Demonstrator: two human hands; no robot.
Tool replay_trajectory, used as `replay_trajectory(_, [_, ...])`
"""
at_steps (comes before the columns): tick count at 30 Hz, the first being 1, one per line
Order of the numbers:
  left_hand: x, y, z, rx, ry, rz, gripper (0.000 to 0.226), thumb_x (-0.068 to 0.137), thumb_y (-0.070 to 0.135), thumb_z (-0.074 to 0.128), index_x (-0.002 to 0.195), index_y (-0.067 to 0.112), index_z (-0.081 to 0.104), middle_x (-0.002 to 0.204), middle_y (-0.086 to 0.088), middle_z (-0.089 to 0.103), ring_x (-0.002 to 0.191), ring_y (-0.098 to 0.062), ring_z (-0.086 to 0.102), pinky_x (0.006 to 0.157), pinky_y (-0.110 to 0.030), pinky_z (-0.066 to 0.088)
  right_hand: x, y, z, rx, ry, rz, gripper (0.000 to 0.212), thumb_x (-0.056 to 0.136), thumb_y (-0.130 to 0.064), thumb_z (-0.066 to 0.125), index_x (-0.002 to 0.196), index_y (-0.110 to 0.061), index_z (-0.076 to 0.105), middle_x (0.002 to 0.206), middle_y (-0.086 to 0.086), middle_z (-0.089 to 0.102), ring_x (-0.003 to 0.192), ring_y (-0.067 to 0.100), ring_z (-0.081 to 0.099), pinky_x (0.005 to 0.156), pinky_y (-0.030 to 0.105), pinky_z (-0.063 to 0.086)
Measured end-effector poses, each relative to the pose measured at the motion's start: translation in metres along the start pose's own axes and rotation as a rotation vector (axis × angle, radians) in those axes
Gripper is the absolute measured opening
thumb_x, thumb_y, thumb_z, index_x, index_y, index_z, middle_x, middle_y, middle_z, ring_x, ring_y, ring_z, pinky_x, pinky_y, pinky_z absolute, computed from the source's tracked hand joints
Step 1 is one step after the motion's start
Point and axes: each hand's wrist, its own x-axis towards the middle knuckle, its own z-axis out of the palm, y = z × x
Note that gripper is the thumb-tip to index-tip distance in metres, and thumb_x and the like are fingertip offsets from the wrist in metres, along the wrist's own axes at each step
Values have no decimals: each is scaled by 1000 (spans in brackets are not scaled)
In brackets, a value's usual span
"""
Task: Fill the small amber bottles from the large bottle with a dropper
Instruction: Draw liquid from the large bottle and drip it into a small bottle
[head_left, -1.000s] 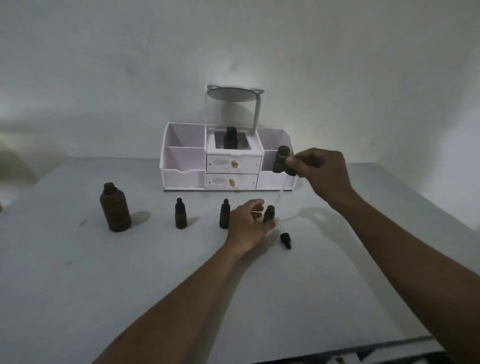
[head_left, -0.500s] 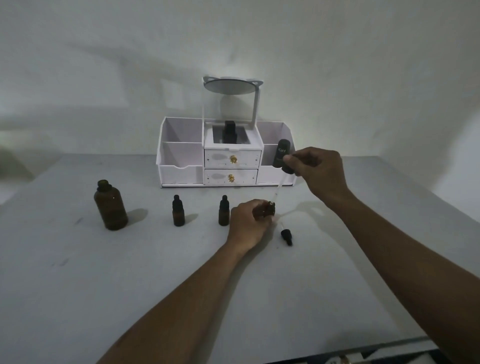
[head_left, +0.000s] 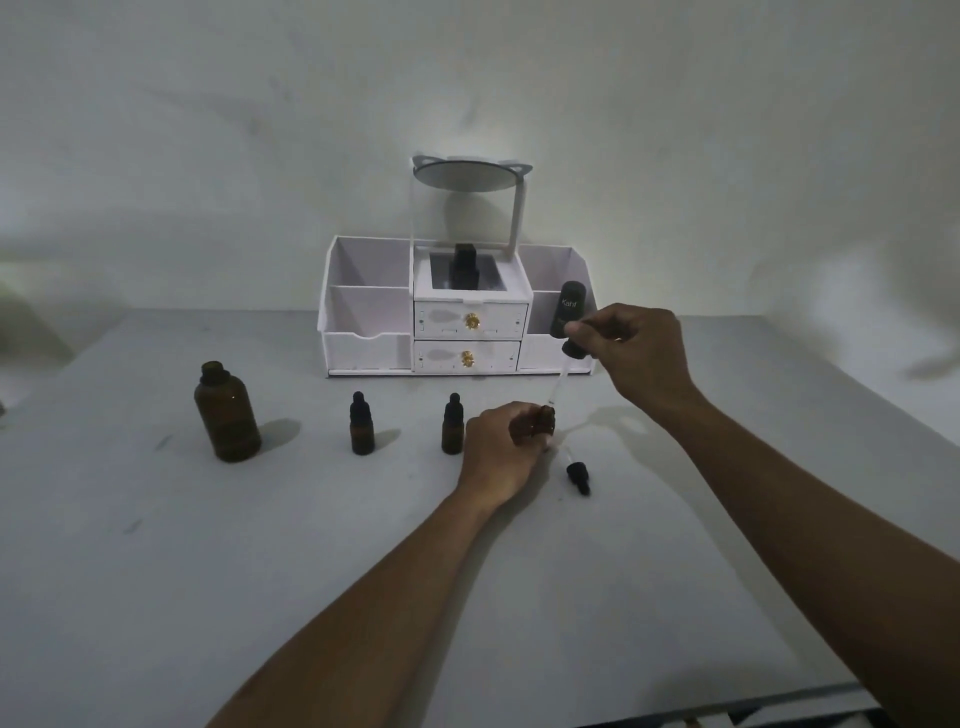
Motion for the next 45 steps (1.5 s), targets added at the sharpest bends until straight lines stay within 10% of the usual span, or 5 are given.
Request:
replay_trajectory(23, [-14, 8, -17, -119, -61, -127, 50, 82, 27, 78, 129, 21, 60, 118, 3, 66, 97, -5, 62, 89, -19, 50, 1, -40, -6, 63, 108, -79, 9, 87, -15, 76, 88, -6, 77, 72, -11, 69, 58, -15, 63, 57, 0, 43])
replay_trajectory(30, [-55, 3, -100, -199, -87, -234, 41, 82, 32, 78, 119, 26, 63, 113, 4, 70, 97, -8, 68, 84, -20, 53, 7, -85, 24, 247, 51, -88, 14, 88, -25, 75, 93, -12, 77, 80, 2, 77, 70, 13, 75, 67, 36, 62])
replay_trajectory(35, [-86, -16, -185, -100, 79, -281, 35, 78, 31, 78, 110, 23, 67, 105, 5, 72, 93, -4, 67, 86, -19, 52, -4, -133, 80, 296, -55, -184, 6, 88, -20, 75, 92, -15, 77, 77, -7, 75, 68, -1, 72, 70, 16, 57])
replay_trajectory(39, [-99, -42, -242, -133, 417, -279, 18, 84, 19, 76, 98, 27, 69, 87, 16, 68, 71, 15, 62, 64, -6, 47, -5, -165, 124, 366, -170, -198, 9, 90, -18, 73, 94, -11, 77, 80, -6, 77, 73, 4, 74, 74, 22, 60])
replay_trajectory(45, [-90, -76, -276, -67, 544, -295, 52, 81, 23, 80, 127, 30, 57, 114, 13, 62, 94, -3, 60, 85, -20, 47, 1, -198, 169, 388, -180, -214, 3, 89, -25, 74, 92, -24, 76, 81, -11, 77, 77, 5, 74, 82, 37, 62])
